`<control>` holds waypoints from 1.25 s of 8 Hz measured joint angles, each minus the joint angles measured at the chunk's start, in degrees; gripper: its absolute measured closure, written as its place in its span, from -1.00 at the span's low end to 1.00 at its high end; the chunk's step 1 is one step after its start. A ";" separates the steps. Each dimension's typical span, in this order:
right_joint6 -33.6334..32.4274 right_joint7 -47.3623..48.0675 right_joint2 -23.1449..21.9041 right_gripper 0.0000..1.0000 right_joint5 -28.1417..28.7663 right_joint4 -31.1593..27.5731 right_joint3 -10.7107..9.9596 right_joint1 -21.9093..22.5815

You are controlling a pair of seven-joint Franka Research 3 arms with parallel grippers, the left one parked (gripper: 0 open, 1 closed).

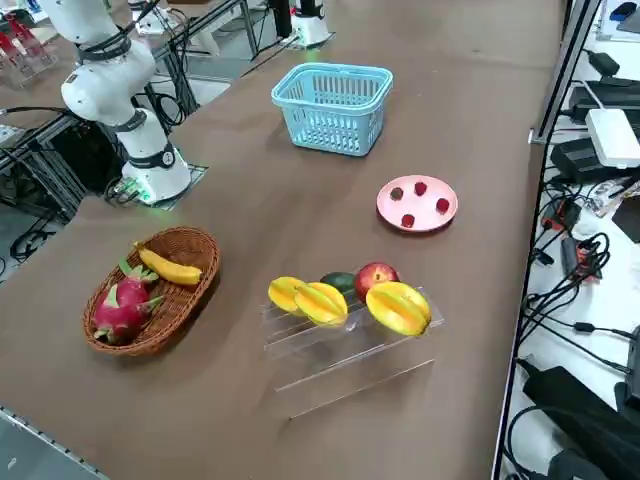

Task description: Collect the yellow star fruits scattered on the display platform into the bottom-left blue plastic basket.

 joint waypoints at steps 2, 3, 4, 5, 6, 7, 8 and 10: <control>0.08 0.05 1.91 -1.00 -0.06 -0.19 -0.14 -0.65; 1.17 0.05 3.42 -1.00 -0.17 -0.20 -0.25 -1.62; 4.63 0.01 5.18 -1.00 -0.26 -0.22 -0.38 -3.12; 8.87 -0.20 7.24 -1.00 -0.27 -0.07 -0.43 -4.97; 11.99 -0.74 9.67 -1.00 -0.30 0.58 -0.48 -6.66; 13.94 -2.29 12.36 -1.00 -0.83 2.13 -0.49 -8.04; 15.43 -3.95 15.23 -1.00 -2.21 4.22 -0.51 -8.98; 19.23 -5.38 20.79 -1.00 -5.18 7.83 -0.51 -10.16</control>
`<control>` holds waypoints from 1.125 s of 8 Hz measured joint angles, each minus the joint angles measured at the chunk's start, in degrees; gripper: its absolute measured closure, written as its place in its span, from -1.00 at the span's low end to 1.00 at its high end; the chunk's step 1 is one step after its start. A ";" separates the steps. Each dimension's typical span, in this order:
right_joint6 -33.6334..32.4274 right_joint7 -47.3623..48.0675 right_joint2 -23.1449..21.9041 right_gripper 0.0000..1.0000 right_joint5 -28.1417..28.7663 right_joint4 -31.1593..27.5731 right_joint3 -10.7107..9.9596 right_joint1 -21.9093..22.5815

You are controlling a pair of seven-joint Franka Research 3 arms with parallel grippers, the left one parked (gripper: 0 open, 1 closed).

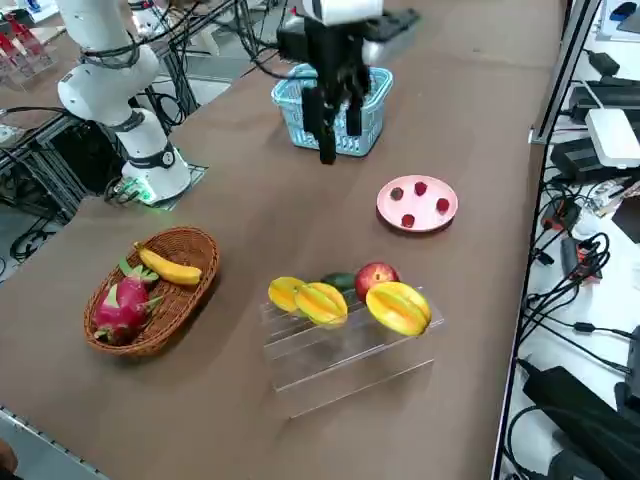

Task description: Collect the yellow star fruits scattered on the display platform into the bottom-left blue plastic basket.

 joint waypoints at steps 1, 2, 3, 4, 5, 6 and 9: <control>1.94 -1.18 2.14 -1.00 -0.97 0.98 -0.02 -0.66; 4.05 -2.80 3.85 -0.98 -1.34 1.48 -0.05 -1.86; 6.29 -4.46 5.22 -1.00 -1.37 1.69 -0.07 -3.39; 8.55 -5.89 6.52 -1.00 -1.38 1.96 -0.09 -4.88; 10.54 -6.73 7.80 -1.00 -1.38 2.36 -0.09 -6.12; 12.25 -7.47 8.94 -1.00 -1.39 2.95 -0.09 -7.11; 16.95 -7.90 11.70 -1.00 -0.86 3.73 0.00 -9.34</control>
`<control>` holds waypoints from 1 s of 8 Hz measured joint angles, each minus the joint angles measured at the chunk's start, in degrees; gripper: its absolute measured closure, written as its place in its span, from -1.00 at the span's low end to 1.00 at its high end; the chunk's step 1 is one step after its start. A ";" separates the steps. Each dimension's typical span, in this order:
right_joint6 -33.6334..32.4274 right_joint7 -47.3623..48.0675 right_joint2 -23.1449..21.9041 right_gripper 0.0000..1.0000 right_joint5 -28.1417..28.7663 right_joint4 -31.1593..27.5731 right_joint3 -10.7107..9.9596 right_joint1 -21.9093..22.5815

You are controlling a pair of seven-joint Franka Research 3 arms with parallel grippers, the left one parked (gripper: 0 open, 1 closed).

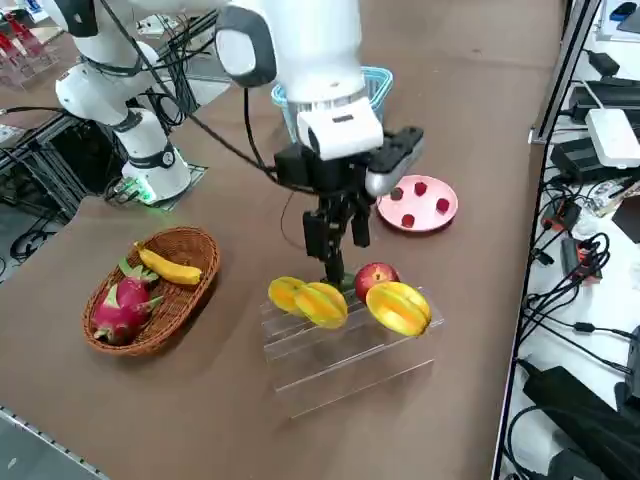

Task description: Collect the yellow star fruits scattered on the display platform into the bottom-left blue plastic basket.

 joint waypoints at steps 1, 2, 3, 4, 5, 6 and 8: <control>1.59 -0.01 0.99 -1.00 0.91 0.02 0.10 -0.54; 2.71 -0.01 1.84 -0.99 2.13 0.05 0.13 -0.83; 3.63 -0.01 2.56 -0.99 4.40 0.22 0.14 -1.23; 4.08 -0.06 3.32 -0.99 6.94 1.01 0.14 -1.76; 4.20 -0.23 4.20 -0.99 8.47 2.13 0.16 -2.27; 4.62 -0.48 5.04 -0.99 9.02 2.90 0.18 -2.78; 6.16 -0.70 6.22 -1.00 9.39 3.37 0.22 -3.28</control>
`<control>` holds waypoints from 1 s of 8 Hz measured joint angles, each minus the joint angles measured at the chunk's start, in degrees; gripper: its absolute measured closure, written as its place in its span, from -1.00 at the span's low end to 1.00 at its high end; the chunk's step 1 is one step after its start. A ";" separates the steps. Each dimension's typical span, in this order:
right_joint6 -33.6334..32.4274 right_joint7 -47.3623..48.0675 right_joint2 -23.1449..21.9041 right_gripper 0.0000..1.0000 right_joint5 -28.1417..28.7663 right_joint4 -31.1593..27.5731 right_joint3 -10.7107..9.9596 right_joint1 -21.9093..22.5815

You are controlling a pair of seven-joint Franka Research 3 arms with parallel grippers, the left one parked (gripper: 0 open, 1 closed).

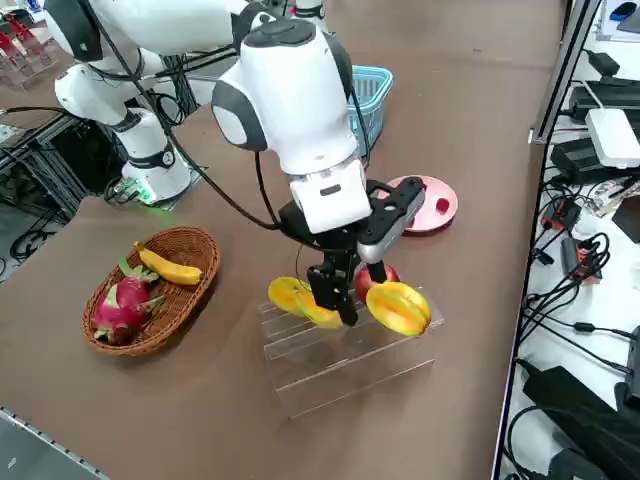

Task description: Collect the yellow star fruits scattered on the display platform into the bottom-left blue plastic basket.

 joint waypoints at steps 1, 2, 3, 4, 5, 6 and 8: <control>0.36 -0.01 0.48 -0.99 1.02 0.08 0.04 -0.04; 0.78 -0.03 0.90 -0.99 2.43 0.09 0.13 -0.04; 1.46 -0.04 1.30 -1.00 3.10 0.18 0.26 -0.04; 2.08 -0.04 1.77 -0.99 3.29 0.39 0.48 -0.07; 2.46 -0.04 2.37 -0.99 3.32 0.89 0.75 -0.07; 2.64 -0.04 2.89 -0.99 3.35 1.42 0.90 -0.08; 2.94 -0.04 3.67 -0.96 3.39 2.40 0.94 -0.08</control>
